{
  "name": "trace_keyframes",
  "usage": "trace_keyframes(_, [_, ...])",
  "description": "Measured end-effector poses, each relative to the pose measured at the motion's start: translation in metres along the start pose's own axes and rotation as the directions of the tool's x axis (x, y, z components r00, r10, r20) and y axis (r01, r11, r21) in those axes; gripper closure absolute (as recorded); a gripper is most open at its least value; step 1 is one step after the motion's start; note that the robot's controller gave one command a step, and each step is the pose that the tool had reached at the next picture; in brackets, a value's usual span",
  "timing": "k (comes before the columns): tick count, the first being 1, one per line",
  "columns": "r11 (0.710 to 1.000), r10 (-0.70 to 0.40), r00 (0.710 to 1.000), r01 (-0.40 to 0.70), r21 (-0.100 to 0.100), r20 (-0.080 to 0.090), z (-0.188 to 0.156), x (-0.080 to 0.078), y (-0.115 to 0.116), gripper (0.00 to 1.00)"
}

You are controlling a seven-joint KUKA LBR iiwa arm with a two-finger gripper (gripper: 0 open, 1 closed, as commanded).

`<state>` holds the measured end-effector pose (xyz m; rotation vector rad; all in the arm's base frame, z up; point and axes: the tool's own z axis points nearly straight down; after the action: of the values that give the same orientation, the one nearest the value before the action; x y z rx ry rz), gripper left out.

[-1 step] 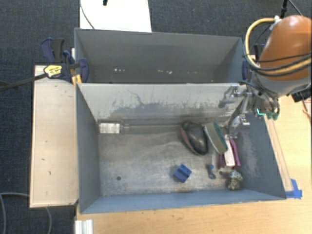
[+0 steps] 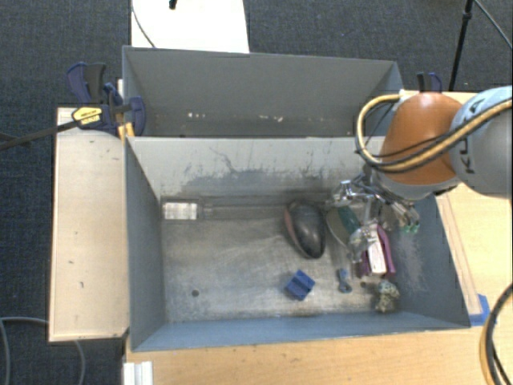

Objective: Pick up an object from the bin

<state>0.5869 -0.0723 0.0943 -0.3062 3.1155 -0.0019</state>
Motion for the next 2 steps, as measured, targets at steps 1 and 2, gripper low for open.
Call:
trace_keyframes(1, [0.968,-0.251,0.968,0.251,-0.002,0.001,0.021,-0.02,0.055,0.0])
trace_keyframes(2, [0.903,-0.43,0.903,0.43,-0.004,-0.001,0.021,-0.025,0.111,0.0])
